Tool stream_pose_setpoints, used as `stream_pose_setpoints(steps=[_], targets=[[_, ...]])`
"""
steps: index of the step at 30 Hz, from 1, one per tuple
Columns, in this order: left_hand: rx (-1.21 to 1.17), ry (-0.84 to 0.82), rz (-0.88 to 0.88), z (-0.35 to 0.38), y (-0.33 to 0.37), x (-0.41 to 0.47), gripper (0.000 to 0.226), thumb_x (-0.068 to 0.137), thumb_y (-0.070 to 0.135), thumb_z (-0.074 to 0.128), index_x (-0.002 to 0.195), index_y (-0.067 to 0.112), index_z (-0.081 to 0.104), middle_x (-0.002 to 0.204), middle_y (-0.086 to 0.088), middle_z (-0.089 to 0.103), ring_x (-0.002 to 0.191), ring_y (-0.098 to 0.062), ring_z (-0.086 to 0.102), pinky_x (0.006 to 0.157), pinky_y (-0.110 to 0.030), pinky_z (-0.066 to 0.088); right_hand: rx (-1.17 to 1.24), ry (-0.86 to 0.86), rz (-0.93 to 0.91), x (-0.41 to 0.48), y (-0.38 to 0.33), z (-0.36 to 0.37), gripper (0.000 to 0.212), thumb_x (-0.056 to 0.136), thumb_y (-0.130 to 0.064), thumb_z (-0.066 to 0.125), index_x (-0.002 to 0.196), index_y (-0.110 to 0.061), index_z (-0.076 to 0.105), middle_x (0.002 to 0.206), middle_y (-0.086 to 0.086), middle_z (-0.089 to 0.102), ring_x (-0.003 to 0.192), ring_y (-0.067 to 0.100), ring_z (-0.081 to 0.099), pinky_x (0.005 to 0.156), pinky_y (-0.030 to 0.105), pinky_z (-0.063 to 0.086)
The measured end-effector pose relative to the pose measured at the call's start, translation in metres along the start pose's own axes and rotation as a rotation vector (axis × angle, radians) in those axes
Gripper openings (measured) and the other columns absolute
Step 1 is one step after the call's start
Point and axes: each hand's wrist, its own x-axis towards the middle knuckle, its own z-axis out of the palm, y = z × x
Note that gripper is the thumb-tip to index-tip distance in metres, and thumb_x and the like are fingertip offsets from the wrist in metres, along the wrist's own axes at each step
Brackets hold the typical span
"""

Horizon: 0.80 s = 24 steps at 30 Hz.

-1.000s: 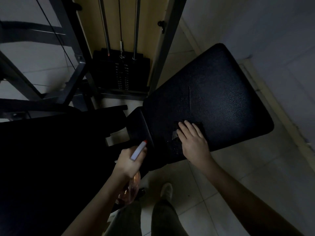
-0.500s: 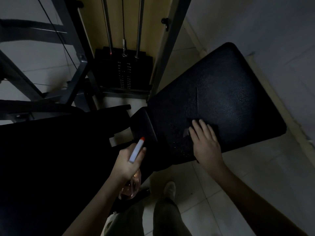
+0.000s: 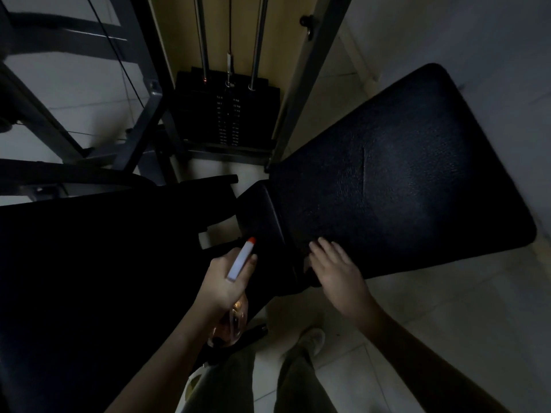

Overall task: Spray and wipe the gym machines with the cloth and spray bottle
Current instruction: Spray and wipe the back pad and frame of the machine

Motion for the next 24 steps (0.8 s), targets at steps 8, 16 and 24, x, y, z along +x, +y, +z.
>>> stream_pose_setpoints(steps=[8,16,24], targets=[[0.022,-0.012,0.031,0.008,0.002,0.001,0.018,0.096,0.03,0.055,0.091,0.013,0.06,0.073,-0.012,0.062,0.059,-0.02,0.057,0.053,-0.029,0.044,-0.072,0.028,0.129,0.07,-0.006,0.014,0.04,0.079,-0.004,0.045,0.113,-0.002,0.066,0.131,0.015,0.056,0.125,0.033,0.049,0.11,0.044,0.03],[0.076,-0.006,0.009,0.002,-0.002,0.003,0.019,0.097,0.029,0.053,0.094,0.012,0.061,0.076,-0.01,0.063,0.064,-0.022,0.06,0.056,-0.029,0.045,-0.002,-0.121,-0.074,0.044,-0.021,0.028,0.036,0.076,-0.005,0.044,0.091,-0.009,0.076,0.111,0.005,0.069,0.112,0.025,0.061,0.1,0.039,0.044],[0.018,-0.017,0.002,0.006,0.004,0.014,0.022,0.096,0.03,0.055,0.092,0.01,0.062,0.075,-0.011,0.064,0.062,-0.018,0.06,0.059,-0.034,0.048,-0.118,0.189,0.232,0.131,0.024,-0.013,0.038,0.079,0.002,0.053,0.115,-0.001,0.065,0.13,0.013,0.058,0.125,0.032,0.05,0.11,0.044,0.027]])
